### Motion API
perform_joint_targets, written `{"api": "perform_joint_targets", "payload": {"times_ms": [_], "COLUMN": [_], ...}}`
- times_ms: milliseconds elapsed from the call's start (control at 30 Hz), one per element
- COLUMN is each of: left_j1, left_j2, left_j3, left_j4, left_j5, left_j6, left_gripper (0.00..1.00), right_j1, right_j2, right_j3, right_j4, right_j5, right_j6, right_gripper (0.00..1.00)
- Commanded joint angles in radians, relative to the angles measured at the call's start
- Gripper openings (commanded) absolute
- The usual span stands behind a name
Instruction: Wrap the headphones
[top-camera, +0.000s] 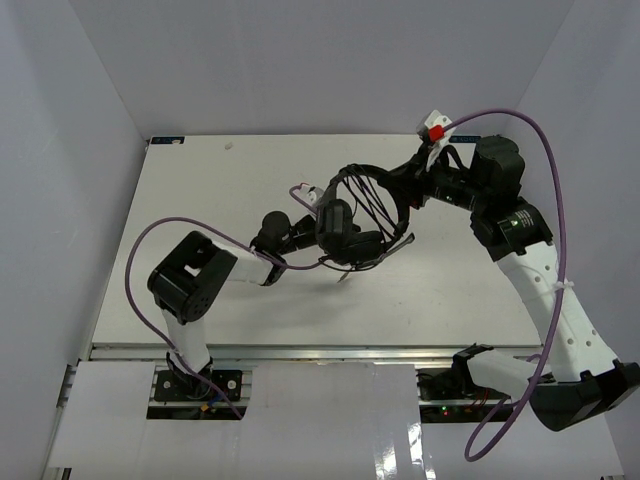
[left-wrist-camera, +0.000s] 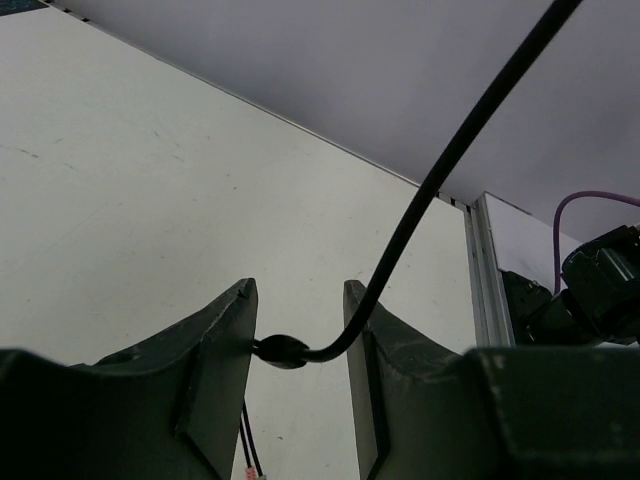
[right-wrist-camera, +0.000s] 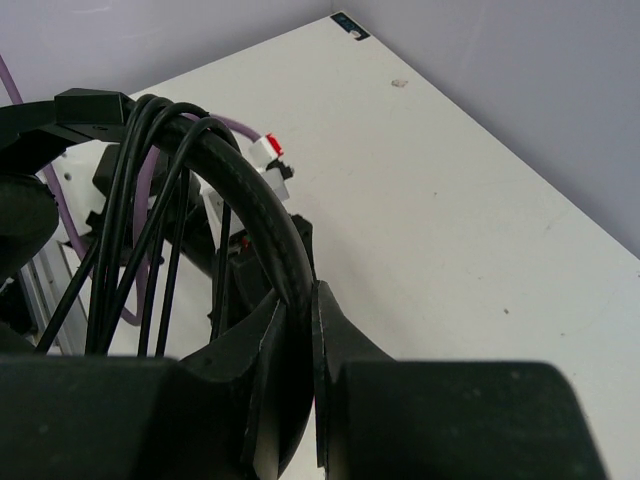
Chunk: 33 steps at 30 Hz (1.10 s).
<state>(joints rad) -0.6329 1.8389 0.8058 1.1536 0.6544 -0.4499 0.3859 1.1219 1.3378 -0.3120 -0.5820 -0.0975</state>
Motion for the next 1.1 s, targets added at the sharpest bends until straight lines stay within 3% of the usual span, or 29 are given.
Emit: {"api": "perform_joint_targets", "payload": {"times_ms": [0,133,400,633,733,1067], "left_j1": [-0.026,-0.044,-0.078,-0.11,-0.119,-0.146], "left_j2": [0.046,0.095,0.201,0.261,0.273,0.328], "left_j3": [0.023,0.015,0.047,0.073,0.07,0.124], "left_j4": [0.187,0.246,0.348,0.404,0.416,0.43], "left_j5": [-0.001,-0.023,-0.098,-0.146,-0.159,-0.188], "left_j6": [-0.047,-0.063,-0.095,-0.126,-0.136,-0.156], "left_gripper": [0.48,0.47,0.54,0.44,0.36,0.25], "right_j1": [-0.013,-0.02,-0.041,-0.057,-0.064,-0.085], "right_j2": [0.002,0.014,0.027,0.03,0.037,0.044], "right_j3": [0.076,0.092,0.106,0.117,0.128,0.138], "right_j4": [0.075,0.078,0.094,0.093,0.093,0.094], "right_j5": [0.009,0.007,0.01,0.105,0.11,0.107], "right_j6": [0.064,0.08,0.148,0.186,0.207,0.243], "right_gripper": [0.08,0.08,0.08,0.08,0.08,0.08]}}
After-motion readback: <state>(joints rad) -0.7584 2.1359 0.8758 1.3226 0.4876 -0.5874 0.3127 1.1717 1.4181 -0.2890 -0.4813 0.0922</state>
